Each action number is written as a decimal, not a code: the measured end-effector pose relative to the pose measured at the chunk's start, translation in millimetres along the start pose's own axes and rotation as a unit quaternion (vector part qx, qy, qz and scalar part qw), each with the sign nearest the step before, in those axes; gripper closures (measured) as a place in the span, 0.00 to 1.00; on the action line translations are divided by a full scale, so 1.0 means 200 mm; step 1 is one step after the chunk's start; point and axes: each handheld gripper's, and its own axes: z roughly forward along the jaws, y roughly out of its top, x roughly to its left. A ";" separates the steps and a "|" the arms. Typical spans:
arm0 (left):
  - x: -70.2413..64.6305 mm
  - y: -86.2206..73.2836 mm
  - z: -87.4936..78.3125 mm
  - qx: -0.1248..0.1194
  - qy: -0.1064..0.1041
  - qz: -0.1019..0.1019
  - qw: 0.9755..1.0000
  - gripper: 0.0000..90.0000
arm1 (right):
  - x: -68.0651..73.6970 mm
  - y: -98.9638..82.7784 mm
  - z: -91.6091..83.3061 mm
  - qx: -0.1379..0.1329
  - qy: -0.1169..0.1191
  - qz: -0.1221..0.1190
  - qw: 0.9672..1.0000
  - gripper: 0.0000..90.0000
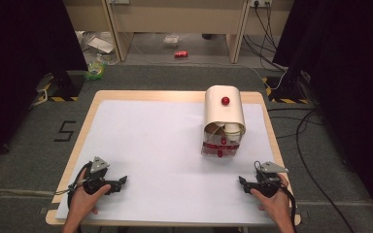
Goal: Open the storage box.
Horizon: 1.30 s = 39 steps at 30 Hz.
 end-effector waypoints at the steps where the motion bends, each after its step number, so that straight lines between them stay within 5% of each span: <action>1: 0.00 0.00 0.00 0.000 0.000 0.000 1.000 0.07 | 0.00 0.00 0.00 0.000 0.000 0.000 1.000 0.24; 16: 0.00 0.00 0.00 0.000 0.000 0.000 1.000 0.07 | 0.00 0.00 0.00 0.000 0.002 -0.004 1.000 0.28; 28: 0.00 0.00 0.00 0.000 0.000 0.000 1.000 0.07 | 0.04 0.05 -0.03 -0.035 0.029 -0.006 0.999 0.31; 39: 0.00 0.00 0.00 0.000 0.000 0.000 1.000 0.07 | 0.18 0.15 -0.04 -0.079 0.055 -0.029 0.995 0.46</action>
